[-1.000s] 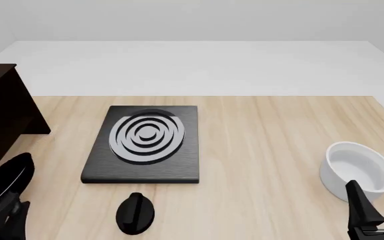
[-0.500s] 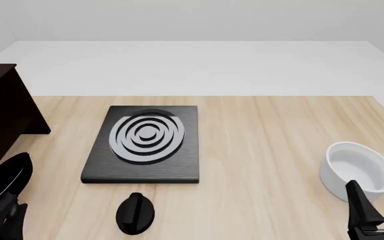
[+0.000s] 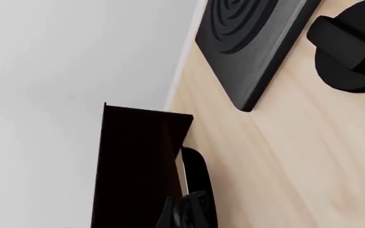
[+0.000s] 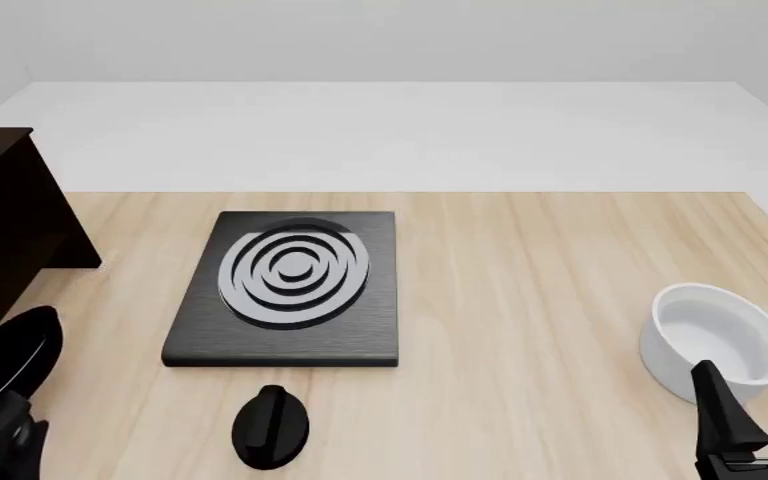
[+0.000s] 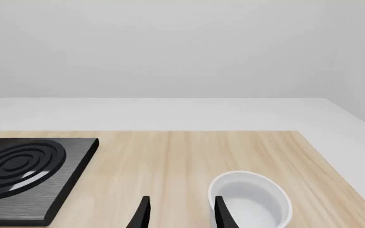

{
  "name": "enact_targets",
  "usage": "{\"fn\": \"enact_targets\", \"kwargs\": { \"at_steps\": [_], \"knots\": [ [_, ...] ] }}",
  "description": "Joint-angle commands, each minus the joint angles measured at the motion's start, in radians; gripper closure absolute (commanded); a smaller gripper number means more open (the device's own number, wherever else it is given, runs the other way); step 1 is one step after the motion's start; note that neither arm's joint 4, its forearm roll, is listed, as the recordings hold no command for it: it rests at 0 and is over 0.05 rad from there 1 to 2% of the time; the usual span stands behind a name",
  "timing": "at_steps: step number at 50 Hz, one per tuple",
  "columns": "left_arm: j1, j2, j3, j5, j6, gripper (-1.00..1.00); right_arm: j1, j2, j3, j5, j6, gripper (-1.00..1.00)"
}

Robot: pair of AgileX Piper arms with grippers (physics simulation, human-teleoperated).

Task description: Put the frying pan under the cabinet shelf.

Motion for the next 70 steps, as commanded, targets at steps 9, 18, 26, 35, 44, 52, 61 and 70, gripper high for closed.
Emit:
{"fn": "enact_targets", "kwargs": {
  "at_steps": [9,18,26,35,44,52,61,70],
  "knots": [
    [0.075,0.0,0.039,0.08,0.052,1.0,0.0,0.0,0.0,0.0,0.0,-1.0],
    [0.088,0.0,0.039,0.106,0.066,1.0,0.0,0.0,0.0,0.0,0.0,-1.0],
    [0.092,0.0,0.039,0.103,0.051,1.0,0.0,0.0,0.0,0.0,0.0,-1.0],
    [0.104,0.0,0.039,0.065,0.048,1.0,0.0,0.0,0.0,0.0,0.0,-1.0],
    [0.107,0.0,0.039,0.016,0.033,-1.0,0.0,0.0,0.0,0.0,0.0,-1.0],
    [0.094,0.0,0.039,-0.005,-0.014,-1.0,0.0,0.0,0.0,0.0,0.0,-1.0],
    [0.083,0.0,0.039,0.001,-0.063,-1.0,0.0,0.0,0.0,0.0,0.0,-1.0],
    [0.057,0.0,0.039,0.026,-0.168,-1.0,0.0,0.0,0.0,0.0,0.0,-1.0]
  ]
}}
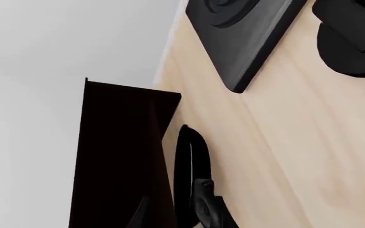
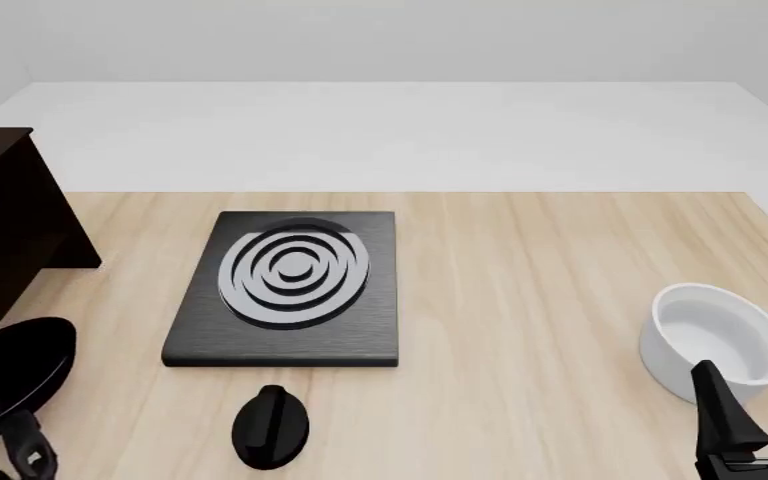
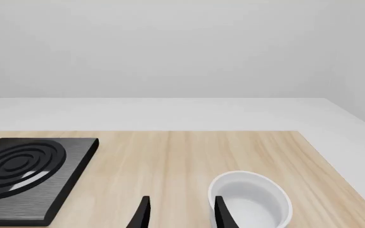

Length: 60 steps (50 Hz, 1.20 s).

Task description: Put the frying pan under the cabinet shelf.

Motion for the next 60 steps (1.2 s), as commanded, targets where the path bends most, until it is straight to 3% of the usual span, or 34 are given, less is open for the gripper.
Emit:
{"fn": "enact_targets", "kwargs": {
  "at_steps": [1,9,25,50,60],
  "knots": [
    [-0.034,-0.002,0.0,0.008,-0.115,-1.0,0.0,0.0,0.0,0.0,0.0,-1.0],
    [-0.082,-0.002,0.0,0.023,-0.218,-1.0,0.0,0.0,0.0,0.0,0.0,-1.0],
    [-0.099,-0.002,0.0,0.028,-0.256,-1.0,0.0,0.0,0.0,0.0,0.0,-1.0],
    [-0.197,-0.002,-0.004,0.157,-0.414,-1.0,0.0,0.0,0.0,0.0,0.0,-1.0],
    [-0.248,-0.002,-0.071,0.243,-0.458,-1.0,0.0,0.0,0.0,0.0,0.0,-1.0]
  ]
}}
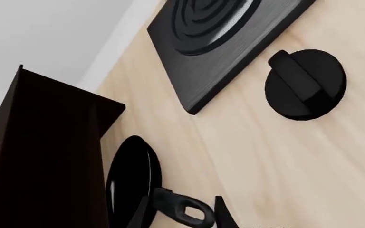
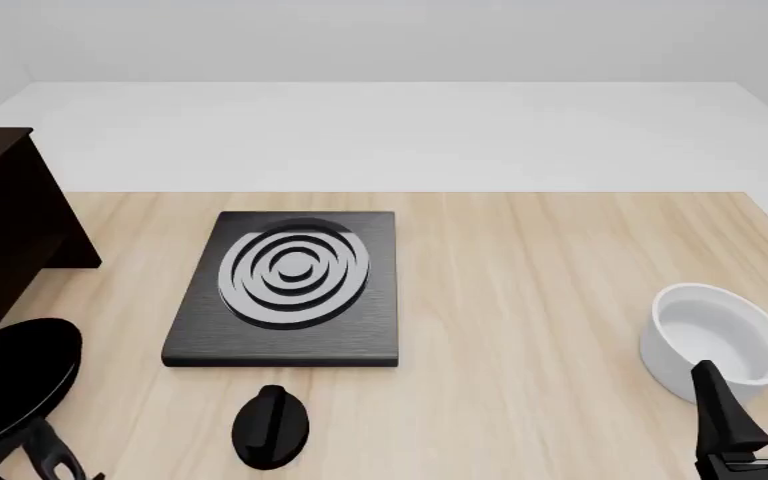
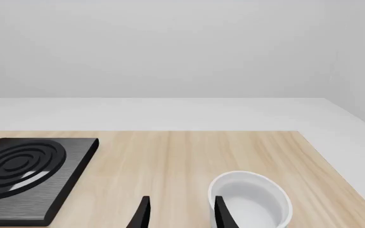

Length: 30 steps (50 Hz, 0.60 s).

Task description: Put the frying pan under the cabinet shelf.

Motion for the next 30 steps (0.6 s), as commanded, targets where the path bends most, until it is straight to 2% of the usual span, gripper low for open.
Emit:
{"fn": "enact_targets", "kwargs": {
  "at_steps": [1,6,7,8,10,15,19,21,22,30],
  "knots": [
    [-0.053,-0.001,-0.059,0.079,-0.054,-1.0,0.0,0.0,0.0,0.0,0.0,-1.0],
    [-0.059,-0.001,-0.079,0.101,-0.053,-1.0,0.0,0.0,0.0,0.0,0.0,-1.0],
    [-0.116,-0.001,-0.085,0.104,-0.052,-1.0,0.0,0.0,0.0,0.0,0.0,-1.0],
    [-0.062,-0.001,-0.101,0.133,-0.078,-1.0,0.0,0.0,0.0,0.0,0.0,-1.0],
    [-0.086,-0.001,-0.096,0.125,-0.056,-1.0,0.0,0.0,0.0,0.0,0.0,-1.0],
    [-0.098,-0.001,-0.132,0.156,-0.072,-1.0,0.0,0.0,0.0,0.0,0.0,-1.0],
    [-0.121,-0.001,-0.175,0.211,-0.114,-1.0,0.0,0.0,0.0,0.0,0.0,-1.0],
    [-0.147,-0.001,-0.211,0.252,-0.161,-1.0,0.0,0.0,0.0,0.0,0.0,-1.0],
    [-0.147,-0.001,-0.206,0.247,-0.145,-1.0,0.0,0.0,0.0,0.0,0.0,-1.0],
    [-0.211,-0.001,-0.283,0.344,-0.241,-1.0,0.0,0.0,0.0,0.0,0.0,-1.0]
  ]
}}
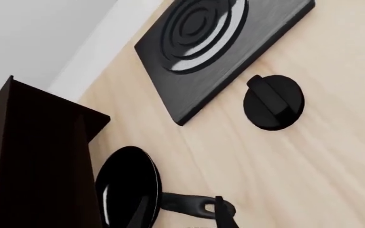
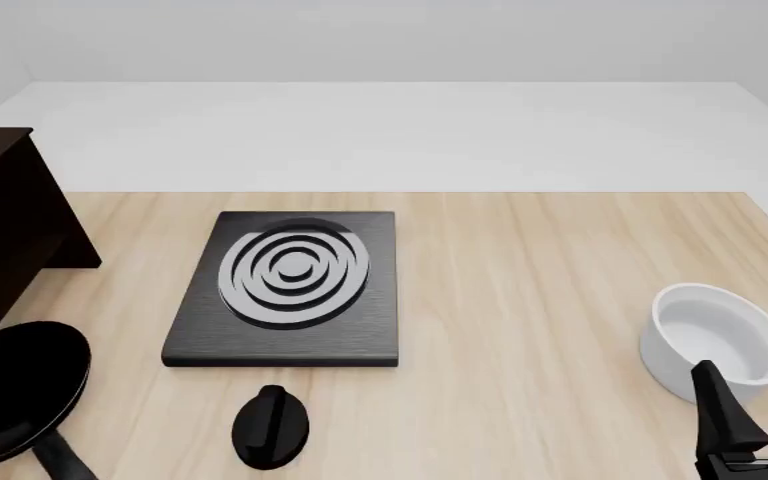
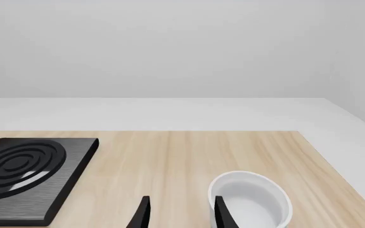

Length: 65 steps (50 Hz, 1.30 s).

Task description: Put the frying pan under the cabinet shelf.

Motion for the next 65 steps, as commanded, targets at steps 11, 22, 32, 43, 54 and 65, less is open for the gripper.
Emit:
{"fn": "enact_targets", "kwargs": {
  "at_steps": [11,22,32,43,54,65],
  "knots": [
    [-0.137,0.0,-0.124,0.165,-0.165,-1.0,0.0,0.0,0.0,0.0,0.0,-1.0],
    [-0.155,0.0,-0.16,0.155,-0.157,-1.0,0.0,0.0,0.0,0.0,0.0,-1.0],
    [-0.156,0.0,-0.218,0.149,-0.136,-1.0,0.0,0.0,0.0,0.0,0.0,-1.0],
    [-0.165,0.0,-0.269,0.145,-0.121,-1.0,0.0,0.0,0.0,0.0,0.0,-1.0],
    [-0.179,0.0,-0.301,0.142,-0.108,-1.0,0.0,0.0,0.0,0.0,0.0,-1.0],
    [-0.244,0.0,-0.314,0.128,-0.158,-1.0,0.0,0.0,0.0,0.0,0.0,-1.0]
  ]
}}
